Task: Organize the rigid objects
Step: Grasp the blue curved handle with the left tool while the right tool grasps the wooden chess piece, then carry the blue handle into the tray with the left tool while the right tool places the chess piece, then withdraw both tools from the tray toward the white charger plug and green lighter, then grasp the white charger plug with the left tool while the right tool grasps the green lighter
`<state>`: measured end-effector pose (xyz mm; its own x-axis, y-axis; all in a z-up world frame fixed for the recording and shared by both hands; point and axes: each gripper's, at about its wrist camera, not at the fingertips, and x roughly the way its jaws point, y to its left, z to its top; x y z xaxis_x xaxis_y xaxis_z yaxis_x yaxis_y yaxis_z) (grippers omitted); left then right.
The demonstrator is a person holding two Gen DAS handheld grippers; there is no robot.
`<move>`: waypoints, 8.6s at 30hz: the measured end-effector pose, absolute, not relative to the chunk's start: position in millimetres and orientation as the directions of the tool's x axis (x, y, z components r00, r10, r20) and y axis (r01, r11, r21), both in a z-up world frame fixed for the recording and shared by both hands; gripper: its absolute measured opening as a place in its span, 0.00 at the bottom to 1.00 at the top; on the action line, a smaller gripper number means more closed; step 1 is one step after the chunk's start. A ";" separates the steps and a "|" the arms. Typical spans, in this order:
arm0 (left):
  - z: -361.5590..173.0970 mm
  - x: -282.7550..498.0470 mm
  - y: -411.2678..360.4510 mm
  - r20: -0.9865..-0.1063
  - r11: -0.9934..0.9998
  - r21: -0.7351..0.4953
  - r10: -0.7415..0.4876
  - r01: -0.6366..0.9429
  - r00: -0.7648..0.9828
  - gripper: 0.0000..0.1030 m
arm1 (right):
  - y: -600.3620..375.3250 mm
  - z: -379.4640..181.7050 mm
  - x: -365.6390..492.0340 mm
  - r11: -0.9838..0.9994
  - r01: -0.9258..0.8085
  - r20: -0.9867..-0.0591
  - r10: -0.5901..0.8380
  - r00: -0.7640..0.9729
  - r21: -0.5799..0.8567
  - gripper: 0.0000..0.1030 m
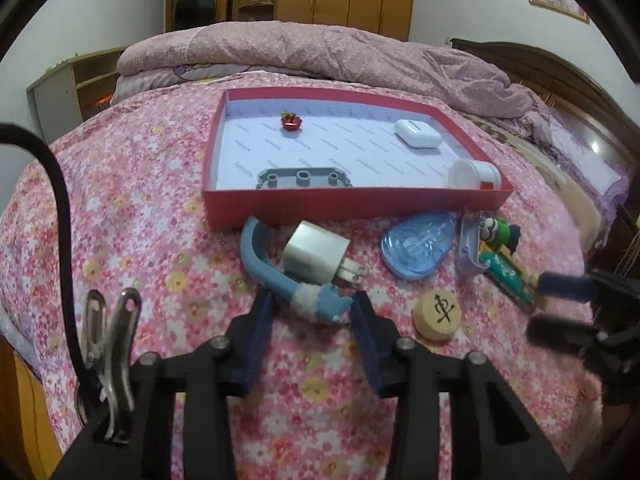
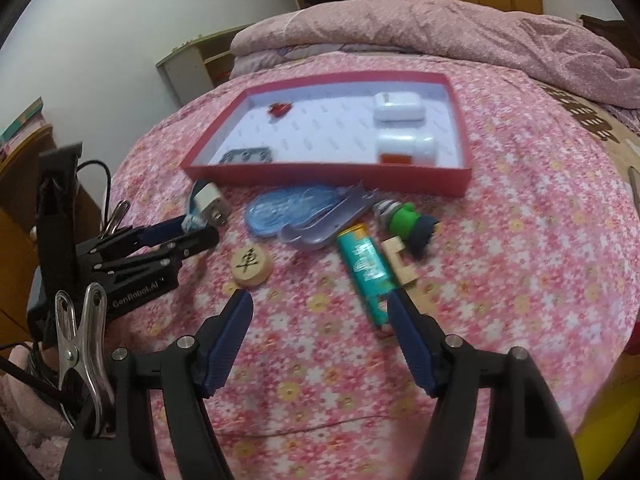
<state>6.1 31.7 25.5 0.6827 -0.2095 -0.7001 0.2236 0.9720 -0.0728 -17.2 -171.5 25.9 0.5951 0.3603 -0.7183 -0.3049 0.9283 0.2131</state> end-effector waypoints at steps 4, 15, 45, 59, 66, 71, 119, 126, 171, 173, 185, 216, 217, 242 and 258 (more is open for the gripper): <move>27.4 -1.6 45.8 -0.700 0.975 -0.089 -0.206 0.204 0.684 0.39 | -154.4 23.5 -20.0 0.917 -0.351 -0.729 0.372 0.575 0.191 0.70; 29.5 -19.5 70.2 -0.686 0.974 -0.103 -0.217 0.203 0.694 0.50 | -97.3 7.6 3.7 0.904 -0.418 -0.763 0.329 0.557 0.084 0.51; 26.1 21.2 62.2 -0.695 0.947 -0.027 -0.248 0.320 0.675 0.31 | -124.2 2.1 -6.2 0.915 -0.382 -0.735 0.349 0.581 0.133 0.32; 29.0 -8.5 60.8 -0.693 0.961 -0.094 -0.252 0.262 0.676 0.16 | -130.9 2.9 -5.2 0.906 -0.374 -0.722 0.392 0.570 0.197 0.32; 52.0 -21.8 61.5 -0.648 0.956 -0.122 -0.280 0.266 0.709 0.16 | -130.8 8.4 -8.9 0.894 -0.395 -0.704 0.420 0.574 0.211 0.32; 67.3 -15.7 59.5 -0.628 0.956 -0.128 -0.285 0.265 0.724 0.16 | -132.3 13.5 -12.0 0.890 -0.402 -0.690 0.429 0.583 0.213 0.32; 57.2 138.5 20.3 -0.680 0.978 -0.095 -0.198 0.184 0.706 0.41 | -201.0 62.7 55.9 0.950 -0.277 -0.648 0.304 0.699 0.147 0.32; 68.6 121.5 25.0 -0.660 0.981 -0.115 -0.193 0.157 0.726 0.48 | -206.6 66.9 87.4 0.961 -0.238 -0.641 0.272 0.718 0.141 0.32; 71.3 34.1 24.9 -0.713 0.983 -0.051 -0.158 0.174 0.683 0.49 | -197.3 62.4 23.1 0.948 -0.276 -0.613 0.315 0.725 0.161 0.50; 66.4 30.6 25.4 -0.722 0.983 -0.047 -0.154 0.175 0.675 0.49 | -196.4 59.0 15.2 0.950 -0.278 -0.619 0.304 0.725 0.141 0.50; 41.6 30.5 28.0 -0.752 0.977 -0.118 -0.206 0.180 0.626 0.50 | -191.4 32.5 -25.0 0.948 -0.304 -0.652 0.291 0.701 0.096 0.50; 28.4 39.7 16.9 -0.706 0.980 -0.112 -0.197 0.167 0.680 0.54 | -185.8 -0.4 -38.9 0.923 -0.356 -0.724 0.345 0.597 0.146 0.50; 28.5 39.0 18.5 -0.706 0.979 -0.117 -0.199 0.165 0.680 0.53 | -187.2 -0.8 -36.8 0.930 -0.342 -0.724 0.327 0.607 0.133 0.50; 32.7 26.8 24.9 -0.693 0.978 -0.109 -0.201 0.175 0.693 0.46 | -186.3 0.1 11.2 0.969 -0.242 -0.735 0.202 0.648 0.053 0.89; 36.4 23.3 25.7 -0.685 0.977 -0.118 -0.208 0.175 0.698 0.46 | -178.4 -1.8 6.8 0.981 -0.196 -0.706 0.144 0.693 0.007 0.80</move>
<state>23.3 25.7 36.4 0.6985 -0.2078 -0.6848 0.1753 0.9774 -0.1178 6.8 -178.4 -1.8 0.6933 0.1439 -0.7061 -0.1963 0.9805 0.0071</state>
